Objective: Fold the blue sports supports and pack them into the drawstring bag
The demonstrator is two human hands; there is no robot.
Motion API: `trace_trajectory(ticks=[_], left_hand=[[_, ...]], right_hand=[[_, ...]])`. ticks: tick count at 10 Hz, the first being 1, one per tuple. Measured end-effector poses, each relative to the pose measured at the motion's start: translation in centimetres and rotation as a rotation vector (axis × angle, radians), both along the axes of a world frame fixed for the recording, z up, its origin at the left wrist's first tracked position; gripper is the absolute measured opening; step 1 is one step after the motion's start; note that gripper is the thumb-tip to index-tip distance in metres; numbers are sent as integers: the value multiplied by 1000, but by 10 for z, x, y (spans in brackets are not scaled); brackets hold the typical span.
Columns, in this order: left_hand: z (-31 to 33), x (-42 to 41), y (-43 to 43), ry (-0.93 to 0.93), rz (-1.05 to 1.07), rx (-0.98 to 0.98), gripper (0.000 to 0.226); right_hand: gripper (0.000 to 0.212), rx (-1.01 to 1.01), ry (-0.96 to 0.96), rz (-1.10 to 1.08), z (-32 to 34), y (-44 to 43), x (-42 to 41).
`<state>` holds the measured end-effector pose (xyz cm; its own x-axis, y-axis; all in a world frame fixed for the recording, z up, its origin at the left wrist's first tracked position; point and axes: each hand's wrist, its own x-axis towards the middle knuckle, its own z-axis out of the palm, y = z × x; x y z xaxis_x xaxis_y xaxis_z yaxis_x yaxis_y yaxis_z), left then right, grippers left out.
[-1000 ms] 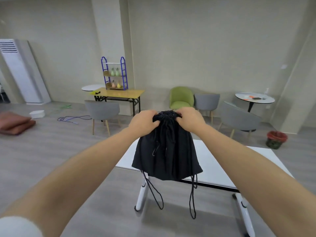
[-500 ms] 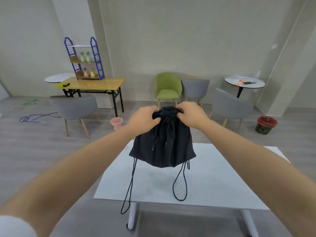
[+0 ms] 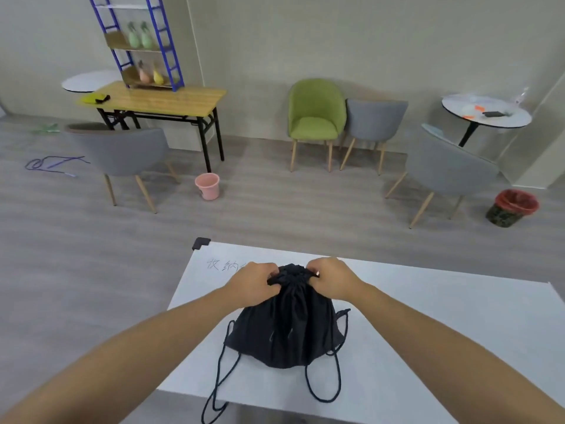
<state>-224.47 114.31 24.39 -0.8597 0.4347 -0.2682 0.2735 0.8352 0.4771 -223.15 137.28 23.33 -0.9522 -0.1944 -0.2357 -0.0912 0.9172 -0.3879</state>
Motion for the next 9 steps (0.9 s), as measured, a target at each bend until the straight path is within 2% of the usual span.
trace_trajectory(ticks=[2, 4, 6, 7, 9], left_hand=[[-47, -74, 3, -82, 12, 8, 18], [-118, -132, 15, 1, 6, -92, 32], [-168, -145, 15, -44, -4, -197, 45], [-169, -140, 12, -32, -60, -245, 50], [-132, -146, 5, 35, -138, -282, 56]], right_hand=[[14, -58, -93, -150, -46, -1, -59], [14, 16, -67, -316, -113, -8, -107], [21, 25, -132, -393, -151, -13, -124], [26, -21, -170, -370, -157, -15, -118], [56, 34, -205, -313, -113, -7, -100]])
